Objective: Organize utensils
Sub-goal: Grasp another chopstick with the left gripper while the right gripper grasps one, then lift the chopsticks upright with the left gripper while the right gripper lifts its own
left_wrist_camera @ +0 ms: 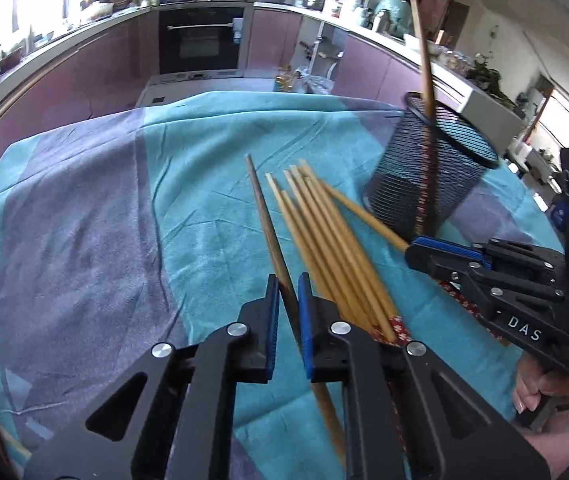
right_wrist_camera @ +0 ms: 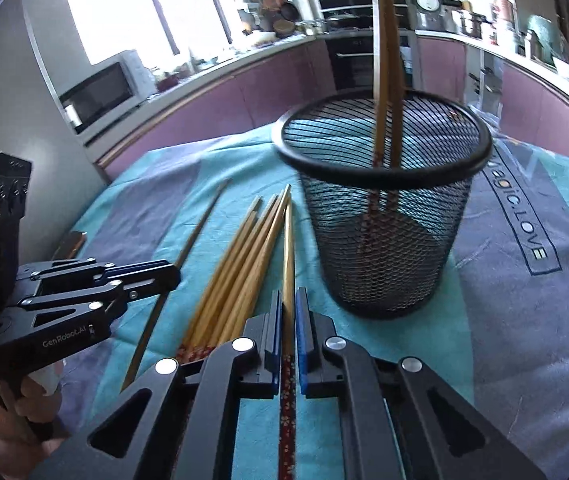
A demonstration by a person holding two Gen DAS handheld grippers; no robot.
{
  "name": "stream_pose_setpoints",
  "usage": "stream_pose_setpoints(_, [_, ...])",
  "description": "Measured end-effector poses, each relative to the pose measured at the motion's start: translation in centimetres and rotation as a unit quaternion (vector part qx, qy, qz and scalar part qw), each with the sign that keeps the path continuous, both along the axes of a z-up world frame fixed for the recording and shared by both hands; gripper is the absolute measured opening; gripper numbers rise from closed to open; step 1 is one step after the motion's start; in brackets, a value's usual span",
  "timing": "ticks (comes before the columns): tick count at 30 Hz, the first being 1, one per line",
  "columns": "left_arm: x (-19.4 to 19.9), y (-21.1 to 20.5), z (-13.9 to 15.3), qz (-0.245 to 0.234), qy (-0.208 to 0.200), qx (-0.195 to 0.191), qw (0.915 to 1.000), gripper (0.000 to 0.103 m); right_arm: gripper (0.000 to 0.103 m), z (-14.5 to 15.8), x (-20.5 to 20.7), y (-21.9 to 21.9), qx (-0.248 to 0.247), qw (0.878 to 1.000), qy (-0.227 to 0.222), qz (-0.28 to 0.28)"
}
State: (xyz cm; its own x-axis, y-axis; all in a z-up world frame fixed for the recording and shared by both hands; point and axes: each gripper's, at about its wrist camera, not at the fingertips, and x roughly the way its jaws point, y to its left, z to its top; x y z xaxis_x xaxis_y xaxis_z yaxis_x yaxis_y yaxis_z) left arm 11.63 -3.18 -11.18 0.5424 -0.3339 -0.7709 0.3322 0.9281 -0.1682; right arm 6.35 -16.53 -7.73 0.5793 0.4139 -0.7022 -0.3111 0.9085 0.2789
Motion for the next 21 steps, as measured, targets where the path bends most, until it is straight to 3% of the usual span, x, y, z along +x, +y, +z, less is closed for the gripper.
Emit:
stream_pose_setpoints(5, [-0.8,-0.6,-0.5,-0.027,0.011,-0.004,0.9996,0.008,0.006,0.2,-0.5,-0.4,0.011,1.0,-0.001,0.0])
stream_pose_setpoints(9, [-0.9,-0.8,-1.0,-0.029,0.016,-0.006,0.9994,0.008,0.006,0.6,-0.7,-1.3,0.019,1.0,-0.006,-0.019])
stream_pose_setpoints(13, [-0.9,-0.7,-1.0,-0.03,0.016,-0.007,0.9994,0.008,0.006,0.4,-0.9,-1.2,0.032,0.999,-0.002,-0.003])
stream_pose_setpoints(21, [-0.6,-0.7,-1.3,-0.042,0.02,-0.003,0.9989,0.009,0.006,-1.1,-0.1,0.4,-0.006,0.999,0.028,0.028])
